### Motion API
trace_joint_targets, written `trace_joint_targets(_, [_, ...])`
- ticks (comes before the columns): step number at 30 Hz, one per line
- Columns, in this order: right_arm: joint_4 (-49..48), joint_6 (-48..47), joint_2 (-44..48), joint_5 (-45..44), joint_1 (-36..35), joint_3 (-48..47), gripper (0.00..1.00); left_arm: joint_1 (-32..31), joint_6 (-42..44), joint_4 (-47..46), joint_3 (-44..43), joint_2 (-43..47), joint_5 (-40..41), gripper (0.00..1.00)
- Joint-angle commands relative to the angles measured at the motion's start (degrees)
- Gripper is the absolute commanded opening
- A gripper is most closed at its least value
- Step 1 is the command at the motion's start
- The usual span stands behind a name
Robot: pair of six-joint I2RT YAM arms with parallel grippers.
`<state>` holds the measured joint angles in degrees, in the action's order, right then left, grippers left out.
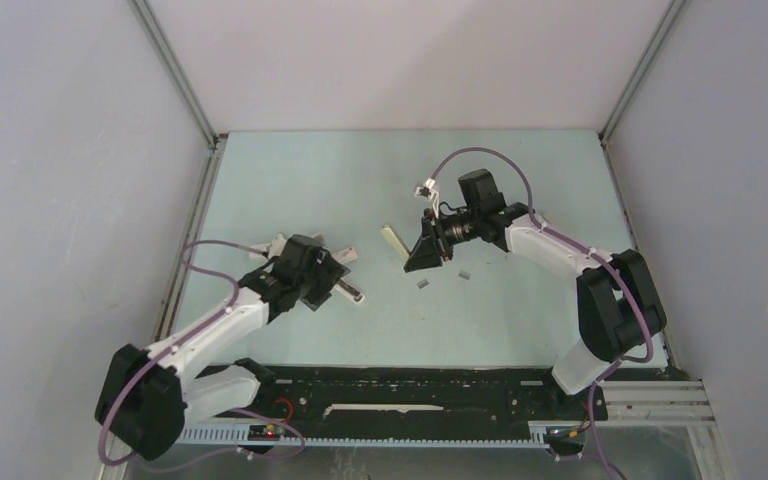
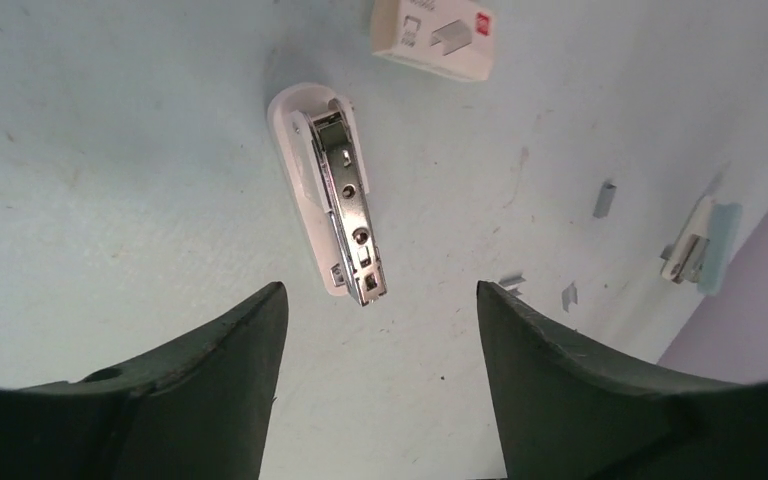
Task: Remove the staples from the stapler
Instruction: Close the stapler at the center of the board.
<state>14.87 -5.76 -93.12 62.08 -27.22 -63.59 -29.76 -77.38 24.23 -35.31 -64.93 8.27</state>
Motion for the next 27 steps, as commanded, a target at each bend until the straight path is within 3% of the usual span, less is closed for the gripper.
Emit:
trace_joint_targets(1, [1.3,-3.4,3.2,-1.3,-1.9,-2.2,0.06,1.6,14.1,-0.7,2.7,9.0,3.9,0.78])
trace_joint_targets(7, [7.0,-8.5,2.4,-5.0,-4.6,-5.1,0.06,4.7,30.0,1.1,3.0,20.6,4.9,1.0])
trace_joint_targets(12, [12.4,-13.4,0.4,-10.6,-8.2,-9.5,0.06,8.8,40.0,8.2,-1.5,22.3,5.9,1.0])
trace_joint_targets(17, [14.7,-16.5,-2.8,-17.5,-12.2,-13.9,0.06,17.5,45.2,8.5,-3.1,24.3,1.8,1.0])
trace_joint_targets(22, [13.3,-15.9,-6.0,-28.2,-17.4,-16.8,0.06,24.2,48.2,10.5,-5.2,25.3,2.4,1.0])
trace_joint_targets(27, [9.5,-12.3,-10.6,-38.0,-22.2,-19.2,0.02,26.8,47.2,9.0,-3.2,26.6,4.2,1.0])
